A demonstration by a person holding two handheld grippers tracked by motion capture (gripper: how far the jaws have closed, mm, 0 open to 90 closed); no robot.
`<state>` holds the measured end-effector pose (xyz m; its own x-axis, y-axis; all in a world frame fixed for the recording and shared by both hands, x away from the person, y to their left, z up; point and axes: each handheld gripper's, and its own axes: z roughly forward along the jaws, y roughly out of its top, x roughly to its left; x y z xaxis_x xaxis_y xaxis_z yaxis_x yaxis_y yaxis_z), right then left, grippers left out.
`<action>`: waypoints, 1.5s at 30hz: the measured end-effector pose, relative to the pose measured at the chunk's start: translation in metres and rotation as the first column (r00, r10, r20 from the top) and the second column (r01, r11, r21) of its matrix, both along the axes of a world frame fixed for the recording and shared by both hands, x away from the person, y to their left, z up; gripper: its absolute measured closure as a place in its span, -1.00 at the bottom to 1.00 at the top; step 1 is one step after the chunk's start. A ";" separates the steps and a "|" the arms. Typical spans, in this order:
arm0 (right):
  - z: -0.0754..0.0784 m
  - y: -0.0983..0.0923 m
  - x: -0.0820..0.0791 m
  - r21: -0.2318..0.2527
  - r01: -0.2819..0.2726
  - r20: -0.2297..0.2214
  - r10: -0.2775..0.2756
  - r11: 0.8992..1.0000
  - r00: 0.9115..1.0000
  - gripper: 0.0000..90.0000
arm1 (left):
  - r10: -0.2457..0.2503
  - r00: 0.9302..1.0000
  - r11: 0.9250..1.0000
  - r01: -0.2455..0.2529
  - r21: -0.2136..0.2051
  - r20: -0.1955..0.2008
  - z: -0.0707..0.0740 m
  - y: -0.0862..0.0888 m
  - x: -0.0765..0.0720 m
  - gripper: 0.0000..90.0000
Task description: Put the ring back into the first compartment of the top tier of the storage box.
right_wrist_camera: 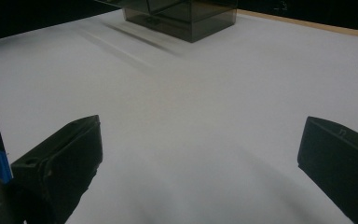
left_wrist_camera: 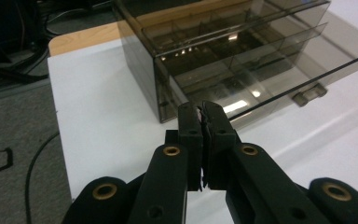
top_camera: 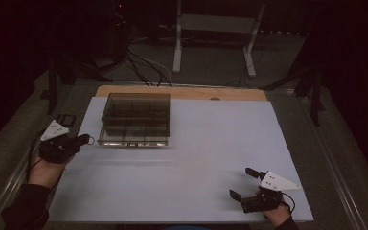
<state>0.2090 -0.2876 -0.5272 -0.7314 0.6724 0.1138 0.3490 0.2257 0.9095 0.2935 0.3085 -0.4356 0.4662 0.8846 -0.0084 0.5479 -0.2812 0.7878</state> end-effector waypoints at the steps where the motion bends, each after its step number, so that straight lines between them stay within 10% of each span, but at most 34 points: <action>1: 0.000 0.000 0.000 0.000 0.000 0.000 0.000 1.000 1.000 -1.00 | 0.001 1.000 1.000 -0.001 -0.001 0.002 0.001 0.000 0.000 1.00; 45: 0.000 0.000 -0.001 0.003 -0.004 0.002 0.004 1.000 1.000 -1.00 | -0.109 0.994 0.993 0.110 -0.050 0.025 0.034 -0.027 0.020 1.00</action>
<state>0.2082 -0.2874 -0.5268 -0.7341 0.6694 0.1141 0.3461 0.2243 0.9110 0.3133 0.2814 -0.4019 0.5607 0.8270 -0.0415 0.4986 -0.2971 0.8143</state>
